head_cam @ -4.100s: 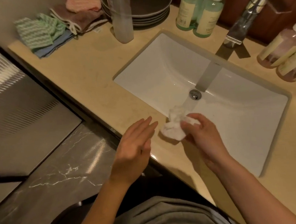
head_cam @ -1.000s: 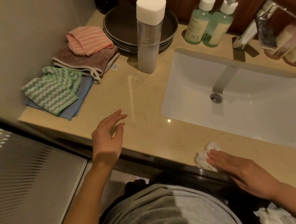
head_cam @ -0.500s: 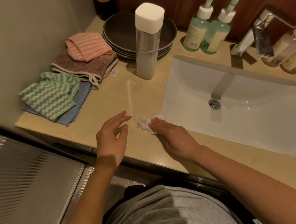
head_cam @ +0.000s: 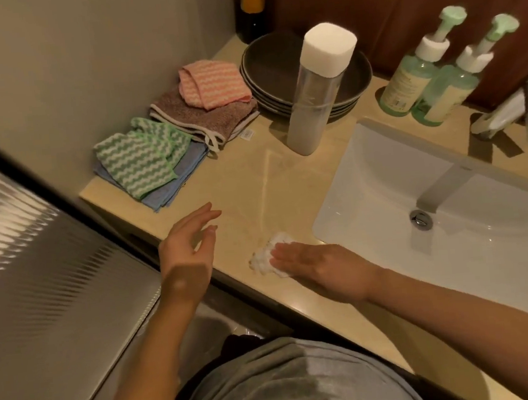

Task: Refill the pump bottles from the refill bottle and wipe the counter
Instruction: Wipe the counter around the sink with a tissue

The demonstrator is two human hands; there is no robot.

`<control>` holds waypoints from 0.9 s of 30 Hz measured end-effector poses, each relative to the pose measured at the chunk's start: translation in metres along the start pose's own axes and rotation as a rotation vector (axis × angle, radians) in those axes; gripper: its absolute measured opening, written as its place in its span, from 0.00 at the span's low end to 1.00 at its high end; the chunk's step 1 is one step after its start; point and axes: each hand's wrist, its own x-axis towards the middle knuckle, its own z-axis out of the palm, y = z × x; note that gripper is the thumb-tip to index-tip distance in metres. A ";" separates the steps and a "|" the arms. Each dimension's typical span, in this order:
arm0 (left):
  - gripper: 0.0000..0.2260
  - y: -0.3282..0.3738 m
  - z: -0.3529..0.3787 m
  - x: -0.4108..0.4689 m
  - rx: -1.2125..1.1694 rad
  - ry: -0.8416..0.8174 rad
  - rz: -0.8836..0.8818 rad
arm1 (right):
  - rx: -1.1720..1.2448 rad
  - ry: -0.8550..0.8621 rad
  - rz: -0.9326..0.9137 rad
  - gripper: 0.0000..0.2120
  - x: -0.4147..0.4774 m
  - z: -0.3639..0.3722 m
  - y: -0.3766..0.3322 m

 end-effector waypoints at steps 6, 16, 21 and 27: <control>0.16 -0.001 -0.018 -0.007 0.035 0.131 -0.096 | -0.135 0.183 0.260 0.19 0.036 -0.033 0.063; 0.24 -0.008 -0.021 -0.018 -0.080 0.234 -0.416 | 0.152 0.319 0.462 0.14 0.093 -0.004 -0.004; 0.23 -0.012 -0.007 -0.015 -0.205 0.091 -0.515 | 0.128 0.124 0.082 0.19 0.061 0.011 -0.040; 0.30 -0.032 -0.009 -0.014 -0.102 -0.028 -0.561 | -0.024 0.041 -0.085 0.26 0.012 -0.006 0.015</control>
